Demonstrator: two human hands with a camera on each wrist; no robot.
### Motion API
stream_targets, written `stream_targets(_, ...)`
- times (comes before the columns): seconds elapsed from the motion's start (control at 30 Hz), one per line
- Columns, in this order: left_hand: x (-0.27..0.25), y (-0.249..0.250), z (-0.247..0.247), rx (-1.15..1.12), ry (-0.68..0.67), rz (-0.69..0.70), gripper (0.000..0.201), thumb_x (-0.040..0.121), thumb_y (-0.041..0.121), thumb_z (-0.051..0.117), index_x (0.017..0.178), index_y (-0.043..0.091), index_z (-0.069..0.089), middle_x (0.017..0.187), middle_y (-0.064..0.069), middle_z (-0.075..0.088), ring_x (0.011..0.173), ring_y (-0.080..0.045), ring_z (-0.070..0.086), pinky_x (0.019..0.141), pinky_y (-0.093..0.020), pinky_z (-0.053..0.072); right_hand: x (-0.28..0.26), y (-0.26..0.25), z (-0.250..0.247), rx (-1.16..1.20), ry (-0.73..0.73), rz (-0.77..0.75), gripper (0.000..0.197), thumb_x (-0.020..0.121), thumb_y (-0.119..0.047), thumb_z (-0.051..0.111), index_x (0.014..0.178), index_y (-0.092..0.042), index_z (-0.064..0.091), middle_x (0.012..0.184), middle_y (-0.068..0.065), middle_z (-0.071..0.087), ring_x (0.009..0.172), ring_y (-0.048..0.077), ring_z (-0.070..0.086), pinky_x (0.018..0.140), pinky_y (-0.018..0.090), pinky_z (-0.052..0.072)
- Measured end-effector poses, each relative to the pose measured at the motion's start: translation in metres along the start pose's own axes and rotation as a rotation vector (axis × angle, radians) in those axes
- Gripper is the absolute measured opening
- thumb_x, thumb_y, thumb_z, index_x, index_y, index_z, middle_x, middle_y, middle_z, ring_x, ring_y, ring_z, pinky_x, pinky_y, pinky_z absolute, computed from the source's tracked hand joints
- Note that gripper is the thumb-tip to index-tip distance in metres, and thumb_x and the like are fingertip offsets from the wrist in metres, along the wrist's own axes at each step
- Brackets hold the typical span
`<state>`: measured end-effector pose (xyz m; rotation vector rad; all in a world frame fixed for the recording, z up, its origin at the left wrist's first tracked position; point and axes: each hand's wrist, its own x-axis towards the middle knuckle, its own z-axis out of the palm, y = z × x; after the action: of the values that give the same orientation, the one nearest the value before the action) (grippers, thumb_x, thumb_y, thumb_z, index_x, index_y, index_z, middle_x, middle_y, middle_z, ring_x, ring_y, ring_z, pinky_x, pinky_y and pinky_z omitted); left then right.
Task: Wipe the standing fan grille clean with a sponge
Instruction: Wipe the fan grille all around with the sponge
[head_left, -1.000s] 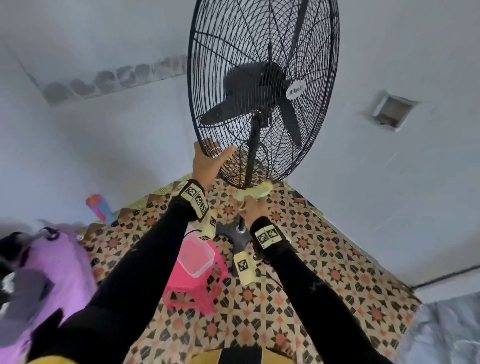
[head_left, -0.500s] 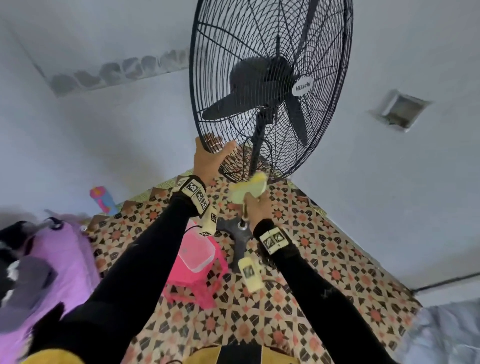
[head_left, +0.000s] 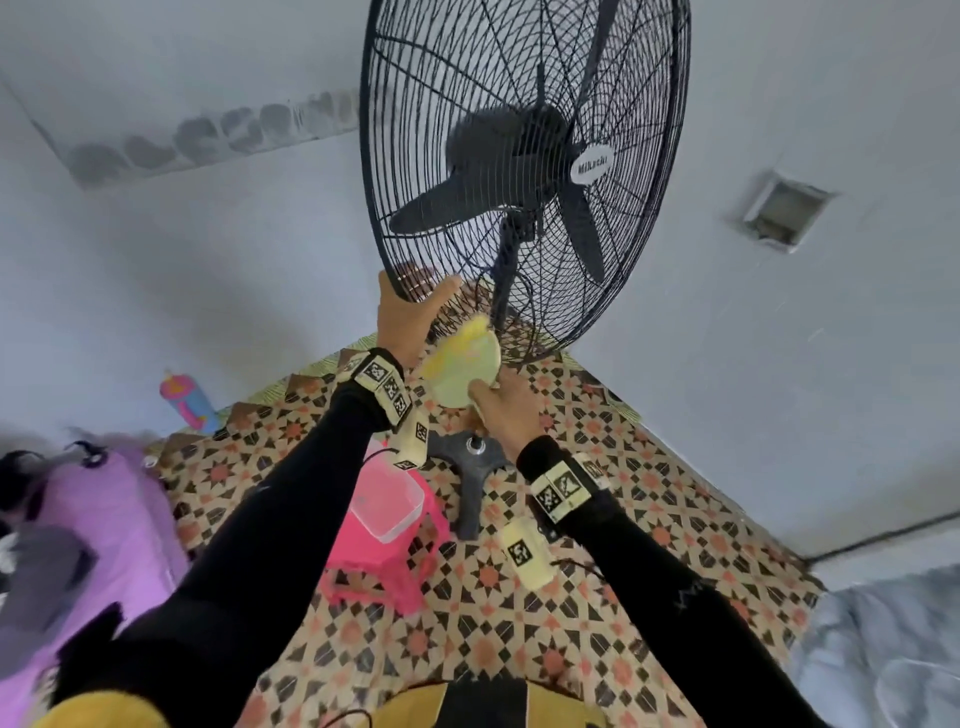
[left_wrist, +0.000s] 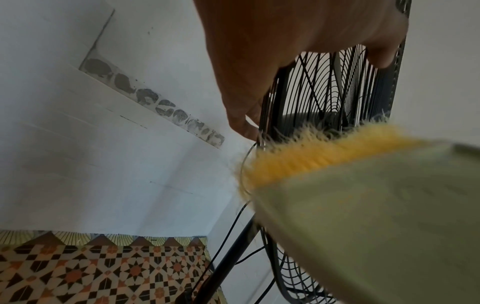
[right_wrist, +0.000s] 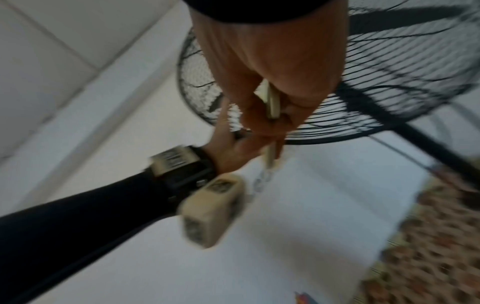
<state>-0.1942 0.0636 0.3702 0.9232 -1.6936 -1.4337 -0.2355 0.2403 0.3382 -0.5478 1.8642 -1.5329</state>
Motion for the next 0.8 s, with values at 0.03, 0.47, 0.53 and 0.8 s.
stream_targets(0.03, 0.000, -0.002, 0.000, -0.007, -0.004, -0.001, 0.100, 0.072, 0.071, 0.083, 0.151, 0.026, 0.039, 0.144, 0.004, 0.057, 0.131, -0.020, 0.055, 0.115, -0.041, 0.041, 0.007, 0.009, -0.008, -0.008, 0.047, 0.038, 0.017, 0.098, -0.013, 0.055, 0.114, -0.011, 0.059, 0.096, 0.012, 0.075, 0.058, 0.023, 0.070, 0.044, 0.025, 0.050)
stream_targets(0.47, -0.015, -0.017, 0.027, -0.253, 0.188, -0.053, 0.077, 0.069, 0.061, 0.091, 0.131, 0.022, 0.066, 0.122, 0.005, 0.075, 0.117, -0.020, 0.069, 0.108, -0.051, 0.052, 0.035, 0.016, -0.064, -0.219, -0.070, -0.016, 0.018, 0.095, -0.011, 0.053, 0.112, -0.013, 0.057, 0.095, 0.015, 0.073, 0.074, 0.029, 0.067, 0.065, 0.036, 0.055)
stream_targets(0.53, -0.021, -0.017, 0.034, -0.279, 0.265, -0.067, 0.080, 0.067, 0.061, 0.092, 0.130, 0.019, 0.066, 0.124, 0.002, 0.075, 0.118, -0.022, 0.069, 0.109, -0.052, 0.051, 0.048, 0.023, -0.085, -0.336, -0.028, 0.056, 0.008, 0.097, -0.013, 0.050, 0.105, -0.011, 0.052, 0.097, 0.010, 0.065, 0.081, 0.025, 0.058, 0.078, 0.032, 0.049)
stream_targets(0.8, -0.047, -0.011, 0.069, -0.120, 0.396, -0.048, 0.073, 0.085, 0.058, 0.078, 0.139, 0.015, 0.054, 0.129, -0.001, 0.067, 0.114, -0.013, 0.065, 0.091, -0.025, 0.052, 0.063, 0.006, -0.094, -0.342, -0.338, -0.334, 0.011, 0.100, -0.032, 0.049, 0.092, -0.025, 0.048, 0.079, 0.011, 0.069, 0.063, 0.030, 0.072, 0.057, 0.045, 0.060)
